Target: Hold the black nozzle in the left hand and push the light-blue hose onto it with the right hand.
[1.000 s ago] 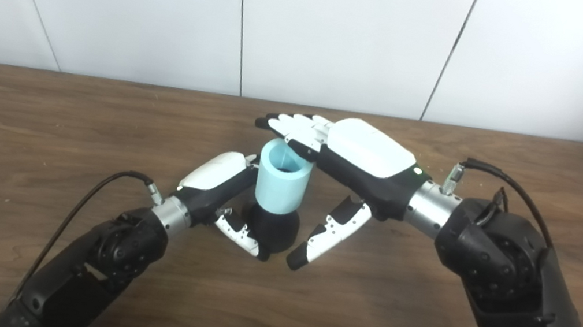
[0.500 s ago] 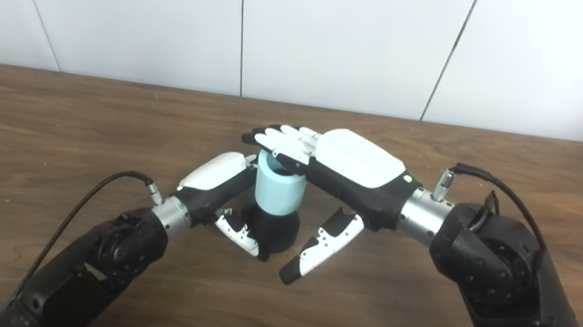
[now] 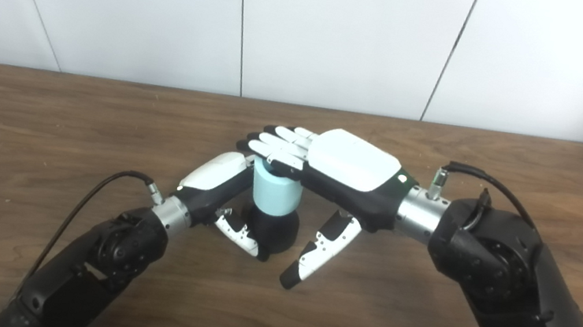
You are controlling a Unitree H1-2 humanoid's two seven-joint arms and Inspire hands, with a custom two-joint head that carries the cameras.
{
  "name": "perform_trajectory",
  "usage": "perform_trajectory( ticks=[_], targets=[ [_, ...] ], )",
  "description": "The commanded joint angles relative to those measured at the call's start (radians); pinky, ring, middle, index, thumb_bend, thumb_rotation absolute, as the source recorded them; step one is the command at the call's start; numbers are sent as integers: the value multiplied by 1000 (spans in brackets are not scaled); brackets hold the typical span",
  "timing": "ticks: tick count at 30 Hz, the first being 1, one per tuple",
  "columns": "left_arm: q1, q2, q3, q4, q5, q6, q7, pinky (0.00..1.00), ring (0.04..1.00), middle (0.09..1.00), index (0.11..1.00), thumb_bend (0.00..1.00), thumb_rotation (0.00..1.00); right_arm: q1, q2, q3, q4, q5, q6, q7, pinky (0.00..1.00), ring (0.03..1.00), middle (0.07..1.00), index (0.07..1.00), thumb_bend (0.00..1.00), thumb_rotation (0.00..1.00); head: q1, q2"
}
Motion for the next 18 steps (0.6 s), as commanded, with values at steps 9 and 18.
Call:
perform_trajectory(
  ticks=[9, 18],
  targets=[
    [21, 32, -13, 30, 27, 60, -89, 1000, 575, 468, 494, 525, 0, -27, -47, 75, 50, -106, -108, 47, 1000, 1000, 1000, 997, 798, 701, 9, 7],
    [24, 35, -12, 20, 32, 65, -92, 1000, 582, 470, 493, 525, 0, -21, -70, 102, 73, -263, -164, 19, 1000, 1000, 1000, 977, 773, 766, 8, 12]
  ],
)
